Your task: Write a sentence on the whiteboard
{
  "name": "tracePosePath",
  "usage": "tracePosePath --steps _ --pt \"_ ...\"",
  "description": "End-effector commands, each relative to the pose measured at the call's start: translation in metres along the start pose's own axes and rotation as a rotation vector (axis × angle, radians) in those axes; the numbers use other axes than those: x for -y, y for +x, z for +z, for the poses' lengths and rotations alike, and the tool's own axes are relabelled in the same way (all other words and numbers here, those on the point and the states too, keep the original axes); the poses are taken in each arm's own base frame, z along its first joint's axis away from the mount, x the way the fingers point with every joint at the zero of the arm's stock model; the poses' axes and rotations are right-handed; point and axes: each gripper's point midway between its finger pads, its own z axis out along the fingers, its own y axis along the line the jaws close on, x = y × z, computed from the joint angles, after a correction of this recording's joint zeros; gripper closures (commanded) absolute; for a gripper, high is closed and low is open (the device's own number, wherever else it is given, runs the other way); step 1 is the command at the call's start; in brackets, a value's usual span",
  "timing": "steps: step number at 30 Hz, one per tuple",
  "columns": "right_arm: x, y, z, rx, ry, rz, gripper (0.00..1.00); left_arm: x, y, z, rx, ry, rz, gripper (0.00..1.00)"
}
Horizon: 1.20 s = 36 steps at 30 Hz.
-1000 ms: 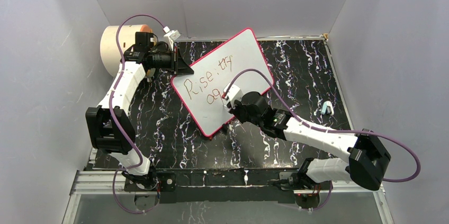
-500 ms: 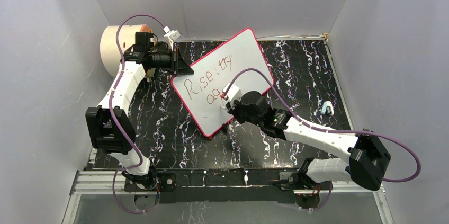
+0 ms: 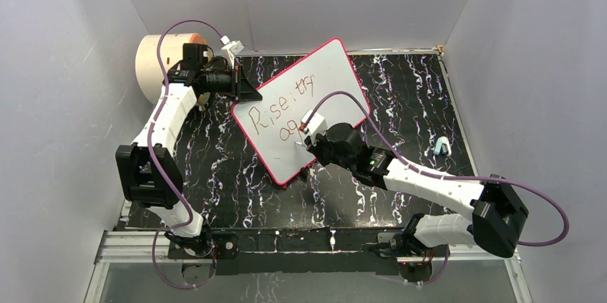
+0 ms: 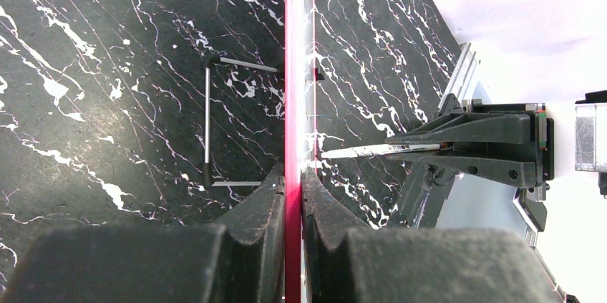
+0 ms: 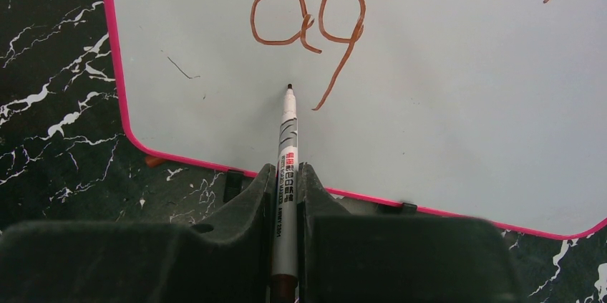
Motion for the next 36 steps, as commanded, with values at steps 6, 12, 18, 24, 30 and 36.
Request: tracePosePath --steps 6,12,18,24,30,36 --pt "0.002 -0.022 0.002 0.057 0.011 0.008 1.0 -0.005 0.029 0.002 -0.078 -0.034 -0.049 1.0" --pt "0.002 -0.009 0.006 0.008 0.015 -0.002 1.0 -0.005 0.029 0.003 -0.078 -0.032 -0.049 1.0" --pt "0.007 -0.001 0.003 -0.024 0.042 -0.014 1.0 -0.005 0.029 0.003 -0.079 -0.032 -0.051 1.0" --pt "0.011 0.004 -0.002 -0.044 0.061 -0.019 1.0 -0.005 0.029 0.003 -0.078 -0.031 -0.051 1.0" --pt "0.016 0.005 -0.002 -0.044 0.089 -0.021 1.0 -0.005 0.029 0.003 -0.079 -0.031 -0.051 1.0" --pt "0.022 0.003 -0.002 -0.04 0.121 -0.021 1.0 -0.004 0.029 0.003 -0.077 -0.029 -0.05 1.0"
